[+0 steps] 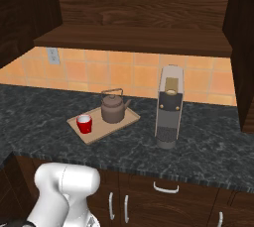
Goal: Pick the kettle from the counter and place it on the tray. Then pick the mug from the cabinet and place it on the tray. Then close the cabinet doors.
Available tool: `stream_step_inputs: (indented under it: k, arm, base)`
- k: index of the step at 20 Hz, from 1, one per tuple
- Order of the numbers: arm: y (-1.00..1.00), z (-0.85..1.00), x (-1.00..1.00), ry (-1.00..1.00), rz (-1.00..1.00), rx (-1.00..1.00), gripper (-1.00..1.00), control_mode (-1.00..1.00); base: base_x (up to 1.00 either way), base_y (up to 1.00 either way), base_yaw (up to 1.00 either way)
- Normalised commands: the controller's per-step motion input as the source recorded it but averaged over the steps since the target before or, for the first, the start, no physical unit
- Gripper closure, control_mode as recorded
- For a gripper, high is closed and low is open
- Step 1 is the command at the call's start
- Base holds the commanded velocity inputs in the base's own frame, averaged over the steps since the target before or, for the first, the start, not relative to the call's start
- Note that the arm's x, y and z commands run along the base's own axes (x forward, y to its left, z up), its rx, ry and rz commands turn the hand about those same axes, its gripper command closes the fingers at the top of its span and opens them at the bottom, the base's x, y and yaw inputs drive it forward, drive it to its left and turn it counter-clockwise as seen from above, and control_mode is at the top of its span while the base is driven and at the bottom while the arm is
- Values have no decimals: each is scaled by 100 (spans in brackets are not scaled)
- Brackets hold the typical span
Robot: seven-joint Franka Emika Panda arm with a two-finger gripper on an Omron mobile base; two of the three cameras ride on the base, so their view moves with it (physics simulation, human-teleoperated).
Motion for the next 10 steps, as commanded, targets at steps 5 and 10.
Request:
stream_step_inputs:
  k: [5,10]
  arm:
    - [30,0,58,0,-20,-11,-100,-100]
    - [10,0,52,3,-21,-1,-100,-100]
  base:
    - [0,0,0]
    - [0,0,0]
